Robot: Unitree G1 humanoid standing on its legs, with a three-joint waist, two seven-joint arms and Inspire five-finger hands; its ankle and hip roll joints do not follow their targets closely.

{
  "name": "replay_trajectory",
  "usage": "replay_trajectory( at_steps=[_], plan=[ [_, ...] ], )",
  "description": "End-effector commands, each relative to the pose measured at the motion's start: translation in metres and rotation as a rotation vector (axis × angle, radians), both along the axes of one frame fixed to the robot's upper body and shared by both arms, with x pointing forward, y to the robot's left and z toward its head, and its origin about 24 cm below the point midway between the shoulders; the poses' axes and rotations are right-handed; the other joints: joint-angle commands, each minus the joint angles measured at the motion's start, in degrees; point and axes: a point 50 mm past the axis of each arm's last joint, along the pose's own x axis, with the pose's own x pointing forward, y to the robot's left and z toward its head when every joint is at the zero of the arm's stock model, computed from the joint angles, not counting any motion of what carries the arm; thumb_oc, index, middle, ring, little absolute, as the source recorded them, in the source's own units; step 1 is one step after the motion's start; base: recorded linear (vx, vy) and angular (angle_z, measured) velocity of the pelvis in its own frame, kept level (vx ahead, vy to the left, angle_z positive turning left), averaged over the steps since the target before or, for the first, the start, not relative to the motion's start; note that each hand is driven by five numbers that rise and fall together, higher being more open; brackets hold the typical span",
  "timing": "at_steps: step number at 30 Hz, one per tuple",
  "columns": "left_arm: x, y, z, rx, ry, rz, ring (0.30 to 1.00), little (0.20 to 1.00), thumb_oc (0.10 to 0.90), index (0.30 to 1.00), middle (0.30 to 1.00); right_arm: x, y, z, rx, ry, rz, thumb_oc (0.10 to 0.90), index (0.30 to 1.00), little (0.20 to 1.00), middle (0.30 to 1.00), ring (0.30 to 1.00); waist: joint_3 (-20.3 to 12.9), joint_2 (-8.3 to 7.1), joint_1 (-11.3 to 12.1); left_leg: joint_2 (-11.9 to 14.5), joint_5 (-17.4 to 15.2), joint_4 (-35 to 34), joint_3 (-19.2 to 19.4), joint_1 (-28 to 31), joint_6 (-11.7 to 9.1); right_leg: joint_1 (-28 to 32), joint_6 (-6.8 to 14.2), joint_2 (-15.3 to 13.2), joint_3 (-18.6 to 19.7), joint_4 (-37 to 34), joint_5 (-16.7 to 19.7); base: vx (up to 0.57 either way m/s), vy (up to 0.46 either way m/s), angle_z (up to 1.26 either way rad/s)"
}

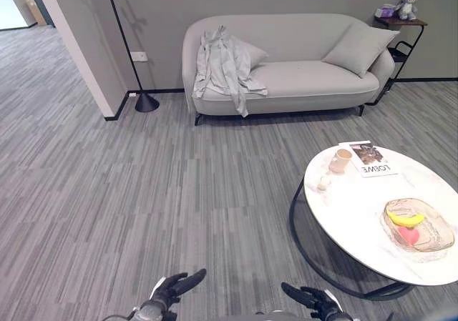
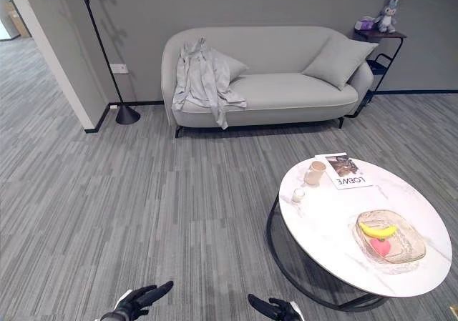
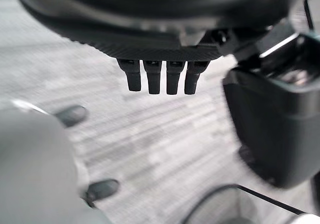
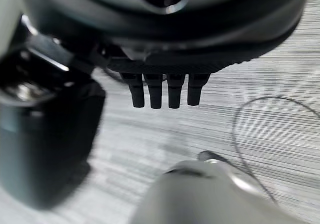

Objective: Hang the clothes on the sofa on the clothes rack.

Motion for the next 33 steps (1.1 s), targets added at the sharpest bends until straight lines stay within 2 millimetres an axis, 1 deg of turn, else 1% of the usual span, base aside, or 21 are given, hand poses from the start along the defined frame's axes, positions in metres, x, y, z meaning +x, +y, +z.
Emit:
replay_trajectory(
  at_steps=[1,3,5,8,16,21,26,27,28,29,30,31,32,33],
  plan=[
    [0.030,0.003,0.013,-0.008,-0.134,0.015,0.900,0.900,0.800,0.900,0.900,0.019,0.000,0.006,-0.012,-0.075,0.027,0.800,0.900,0.900,0.900,0.900,0.90,-2.49,-0.55,-2.63,-2.20,-4.19,1.76,0.25,-0.49,13.36,4.73,-2.43,-3.29,-19.87,6.85,0.00,-0.009,0.07],
    [0.030,0.002,0.013,-0.004,-0.133,0.019,0.900,0.900,0.800,0.900,0.900,0.018,0.000,0.006,-0.010,-0.074,0.018,0.800,0.900,0.900,0.900,0.900,0.84,-2.46,-0.59,-2.62,-2.19,-4.19,1.74,0.27,-0.52,13.41,4.69,-2.39,-3.29,-19.87,6.81,0.00,-0.007,0.03],
    [0.022,0.000,0.008,0.015,-0.101,0.002,0.900,0.900,0.800,0.900,0.900,0.014,-0.002,0.005,-0.018,-0.070,0.005,0.800,0.900,0.900,0.900,0.900,0.71,-2.45,-0.79,-2.55,-2.22,-4.19,1.74,0.56,-0.60,13.58,4.60,-2.20,-3.08,-19.87,6.73,0.01,-0.018,0.06],
    [0.019,0.001,0.007,0.016,-0.086,0.002,0.900,0.900,0.800,0.900,0.900,0.012,-0.004,0.004,-0.016,-0.064,-0.010,0.800,0.900,0.900,0.900,0.900,0.73,-2.39,-0.93,-2.57,-2.27,-4.19,1.75,0.71,-0.62,13.69,4.55,-2.10,-2.96,-19.87,6.73,0.01,-0.011,-0.02],
    [0.021,0.003,0.008,0.033,-0.093,-0.006,0.900,0.900,0.800,0.900,0.900,0.007,-0.005,0.003,-0.030,-0.042,0.005,0.800,0.900,0.900,0.900,0.900,0.88,-2.12,-1.15,-2.57,-2.44,-4.19,1.42,1.00,-0.73,14.07,4.32,-1.96,-3.00,-19.87,6.39,0.00,-0.004,0.00],
    [0.023,0.005,0.009,0.041,-0.102,0.003,0.900,0.900,0.800,0.900,0.900,0.010,-0.005,0.004,-0.026,-0.055,0.001,0.800,0.900,0.900,0.900,0.900,1.18,-2.07,-1.28,-2.46,-2.27,-4.19,1.34,1.21,-0.80,14.27,4.07,-1.71,-2.96,-19.87,6.07,0.03,-0.049,0.01],
    [0.028,0.007,0.012,0.043,-0.119,0.005,0.900,0.900,0.800,0.900,0.900,0.017,-0.008,0.007,-0.030,-0.076,0.000,0.800,0.900,0.900,0.900,0.900,1.68,-1.90,-1.45,-2.19,-2.06,-4.19,1.41,1.57,-1.05,14.37,3.76,-1.32,-2.96,-19.87,5.50,0.06,-0.067,-0.02],
    [0.031,0.008,0.013,0.040,-0.125,0.015,0.900,0.900,0.800,0.900,0.900,0.021,-0.009,0.009,-0.029,-0.090,0.003,0.800,0.900,0.900,0.900,0.900,2.23,-1.97,-1.49,-2.12,-1.41,-4.19,1.58,1.95,-1.25,14.44,3.51,-1.13,-2.77,-19.87,4.98,0.05,-0.091,-0.01],
    [0.034,0.008,0.014,0.039,-0.134,0.017,0.900,0.900,0.800,0.900,0.900,0.024,-0.010,0.011,-0.028,-0.102,-0.001,0.800,0.900,0.900,0.900,0.900,2.92,-2.28,-1.53,-2.02,-1.62,-1.87,1.58,0.86,-1.39,14.53,3.21,-1.29,-2.63,-19.87,4.89,0.04,-0.122,0.00],
    [0.037,0.007,0.015,0.036,-0.141,0.019,0.900,0.900,0.800,0.900,0.900,0.027,-0.011,0.013,-0.025,-0.116,-0.010,0.800,0.900,0.900,0.900,0.900,3.61,-2.68,-1.59,-1.84,-2.62,1.76,1.32,-1.01,-1.47,14.43,2.87,-1.49,-2.50,-19.87,4.84,-0.01,-0.126,0.02],
    [0.041,0.006,0.017,0.022,-0.155,0.030,0.900,0.900,0.800,0.900,0.900,0.034,-0.012,0.017,-0.017,-0.154,-0.025,0.800,0.900,0.900,0.900,0.900,4.86,-3.21,-1.72,-1.37,-3.97,7.99,1.03,-4.24,-1.69,14.46,2.23,-1.72,-2.37,-19.87,4.51,0.00,-0.119,0.05],
    [0.043,0.005,0.018,0.015,-0.163,0.038,0.900,0.900,0.800,0.900,0.900,0.036,-0.012,0.019,-0.014,-0.164,-0.030,0.800,0.900,0.900,0.900,0.900,5.47,-3.22,-1.74,-0.96,-4.67,11.04,0.83,-5.59,-1.72,14.69,1.87,-1.63,-2.31,-19.87,4.27,0.04,-0.147,0.10],
    [0.046,0.003,0.020,0.009,-0.171,0.046,0.900,0.900,0.800,0.900,0.900,0.042,-0.012,0.022,-0.007,-0.187,-0.038,0.800,0.900,0.900,0.900,0.900,6.71,-3.52,-1.31,-0.08,-3.98,18.76,-0.41,-9.75,-1.62,15.02,1.10,-1.53,-2.07,-19.87,3.98,0.05,-0.090,0.11],
    [0.046,0.003,0.020,0.009,-0.171,0.046,0.900,0.900,0.800,0.900,0.900,0.042,-0.012,0.022,-0.007,-0.187,-0.038,0.800,0.900,0.900,0.900,0.900,6.66,-3.47,-1.35,-0.02,-4.06,18.93,-0.46,-9.90,-1.62,14.96,1.08,-1.48,-2.10,-19.87,3.98,0.07,-0.099,0.09]
  ],
)
